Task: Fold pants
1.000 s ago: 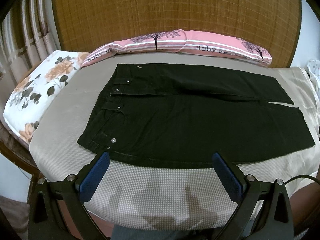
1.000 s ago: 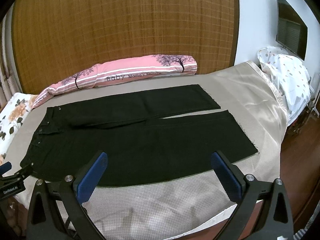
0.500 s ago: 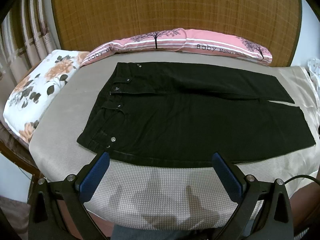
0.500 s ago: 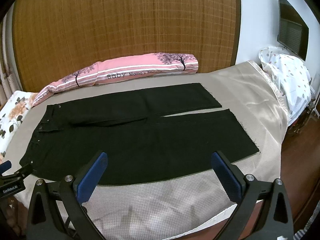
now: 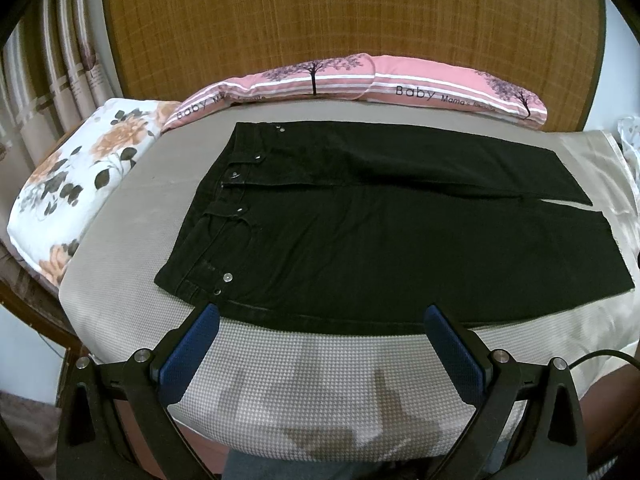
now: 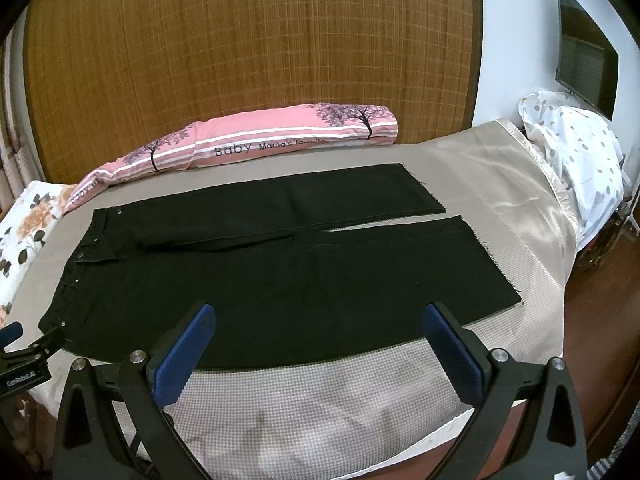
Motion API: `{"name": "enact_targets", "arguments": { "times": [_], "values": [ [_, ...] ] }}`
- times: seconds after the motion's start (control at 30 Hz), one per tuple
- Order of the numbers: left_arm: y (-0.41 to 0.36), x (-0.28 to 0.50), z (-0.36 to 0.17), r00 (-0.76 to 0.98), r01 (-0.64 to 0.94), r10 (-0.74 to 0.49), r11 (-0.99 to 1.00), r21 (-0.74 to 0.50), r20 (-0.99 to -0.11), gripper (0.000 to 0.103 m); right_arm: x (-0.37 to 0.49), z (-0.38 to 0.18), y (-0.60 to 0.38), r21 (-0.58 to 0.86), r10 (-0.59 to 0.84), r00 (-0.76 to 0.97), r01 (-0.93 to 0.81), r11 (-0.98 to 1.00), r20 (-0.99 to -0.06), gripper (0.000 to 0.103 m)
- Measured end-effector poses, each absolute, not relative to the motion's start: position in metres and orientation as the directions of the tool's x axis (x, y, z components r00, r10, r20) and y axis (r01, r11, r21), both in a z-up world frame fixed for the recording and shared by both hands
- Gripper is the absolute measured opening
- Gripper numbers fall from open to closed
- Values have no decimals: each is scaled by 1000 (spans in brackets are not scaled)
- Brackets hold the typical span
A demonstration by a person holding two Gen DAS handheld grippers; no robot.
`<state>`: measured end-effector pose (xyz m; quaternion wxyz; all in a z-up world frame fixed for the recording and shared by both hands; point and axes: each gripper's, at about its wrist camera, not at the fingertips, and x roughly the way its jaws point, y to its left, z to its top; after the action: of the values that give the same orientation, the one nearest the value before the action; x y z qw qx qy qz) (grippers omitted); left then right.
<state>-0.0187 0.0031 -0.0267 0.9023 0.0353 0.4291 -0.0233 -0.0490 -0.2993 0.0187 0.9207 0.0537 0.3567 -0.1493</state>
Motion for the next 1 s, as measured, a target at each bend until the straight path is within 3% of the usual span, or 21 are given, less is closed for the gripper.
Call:
{"name": "enact_targets", "arguments": {
  "times": [0.57, 0.7, 1.0],
  "values": [
    [12, 17, -36, 615, 62, 4, 997, 54, -788, 102, -8, 16, -299, -5, -177, 718, 235, 972, -673, 103],
    [21, 43, -39, 606, 58, 4, 997, 49, -796, 102, 13, 12, -301, 54, -100, 714, 190, 980, -693, 103],
    [65, 122, -40, 604, 27, -6, 1000, 13, -797, 102, 79, -1, -293, 26, -102, 683, 175, 984, -723, 103]
  ]
}}
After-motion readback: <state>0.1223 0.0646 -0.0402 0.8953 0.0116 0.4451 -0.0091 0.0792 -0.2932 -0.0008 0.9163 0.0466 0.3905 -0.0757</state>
